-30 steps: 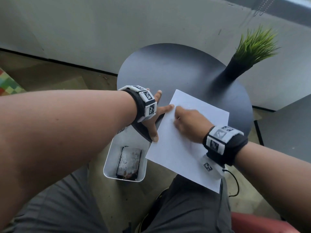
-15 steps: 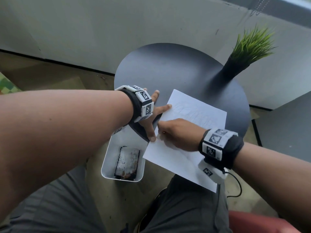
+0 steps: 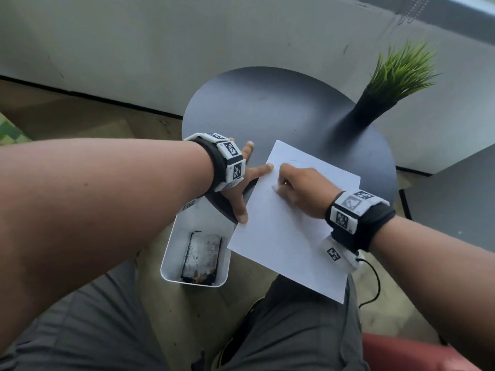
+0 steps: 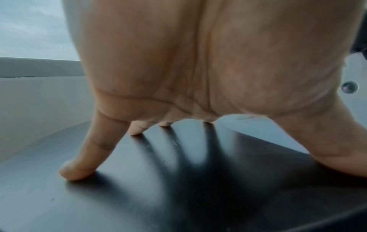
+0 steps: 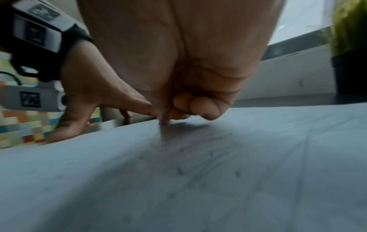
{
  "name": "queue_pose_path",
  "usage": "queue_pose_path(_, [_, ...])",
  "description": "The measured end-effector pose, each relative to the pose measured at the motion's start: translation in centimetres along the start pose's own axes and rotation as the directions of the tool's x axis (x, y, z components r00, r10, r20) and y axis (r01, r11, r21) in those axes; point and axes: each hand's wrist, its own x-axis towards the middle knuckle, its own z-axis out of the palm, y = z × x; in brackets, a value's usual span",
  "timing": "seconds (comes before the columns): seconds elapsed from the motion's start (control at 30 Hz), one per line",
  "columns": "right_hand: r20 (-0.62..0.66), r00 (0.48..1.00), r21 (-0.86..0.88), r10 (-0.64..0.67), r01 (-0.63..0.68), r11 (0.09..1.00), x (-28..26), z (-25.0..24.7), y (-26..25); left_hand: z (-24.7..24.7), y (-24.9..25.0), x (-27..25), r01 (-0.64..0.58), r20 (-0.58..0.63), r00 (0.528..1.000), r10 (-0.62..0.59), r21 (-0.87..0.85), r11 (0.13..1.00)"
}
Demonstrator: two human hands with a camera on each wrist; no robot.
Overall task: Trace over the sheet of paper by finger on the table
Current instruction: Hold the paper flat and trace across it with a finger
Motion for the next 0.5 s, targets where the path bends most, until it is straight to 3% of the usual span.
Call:
queue_pose_path(0.03, [-0.009, 1.0, -0.026, -0.005, 0.005, 1.0, -0.2, 0.3, -0.1, 0.0, 0.0, 0.1, 0.003, 0.002, 1.0, -0.003, 0.001, 1.0])
queue_pose_path(0.1, [0.111, 0.982, -0.075, -0.155, 0.164, 0.984, -1.5, 1.0, -2.3, 0.0, 0.0, 0.1, 0.007, 0.0, 1.0, -0.007, 0.004, 1.0])
queue_pose_path(0.17, [0.272, 0.907, -0.016, -0.321, 0.337, 0.941, -3.0, 1.1, -4.1, -0.1, 0.0, 0.0, 0.011, 0.006, 1.0, -0.011, 0.007, 1.0])
queue_pose_path(0.2, [0.304, 0.89, 0.002, -0.34, 0.357, 0.934, -3.0, 0.8, -3.9, -0.1, 0.0, 0.0, 0.014, 0.014, 1.0, -0.014, 0.005, 1.0])
queue_pose_path(0.23, [0.283, 0.907, 0.005, -0.311, 0.323, 0.946, -2.5, 0.5, -3.1, -0.1, 0.0, 0.0, 0.014, 0.019, 1.0, -0.014, -0.002, 1.0])
queue_pose_path(0.3, [0.14, 0.986, 0.044, -0.089, 0.084, 0.995, -0.9, 0.0, -0.5, -0.1, -0.1, 0.0, 0.01, 0.021, 1.0, -0.01, -0.011, 1.0])
queue_pose_path(0.37, [0.047, 0.986, 0.142, 0.159, -0.164, 0.976, 0.3, -0.8, 1.8, -0.2, 0.0, 0.0, 0.015, 0.026, 1.0, -0.014, -0.021, 1.0])
queue_pose_path(0.4, [0.04, 0.978, 0.152, 0.203, -0.206, 0.967, 0.6, -0.7, 2.5, -0.3, 0.1, -0.1, 0.021, 0.032, 0.999, -0.02, -0.033, 0.999])
queue_pose_path(0.5, [0.068, 0.986, 0.121, 0.15, -0.157, 0.98, 0.5, -0.2, 2.8, -0.9, 0.0, 0.2, 0.025, 0.005, 1.0, -0.024, -0.129, 0.991])
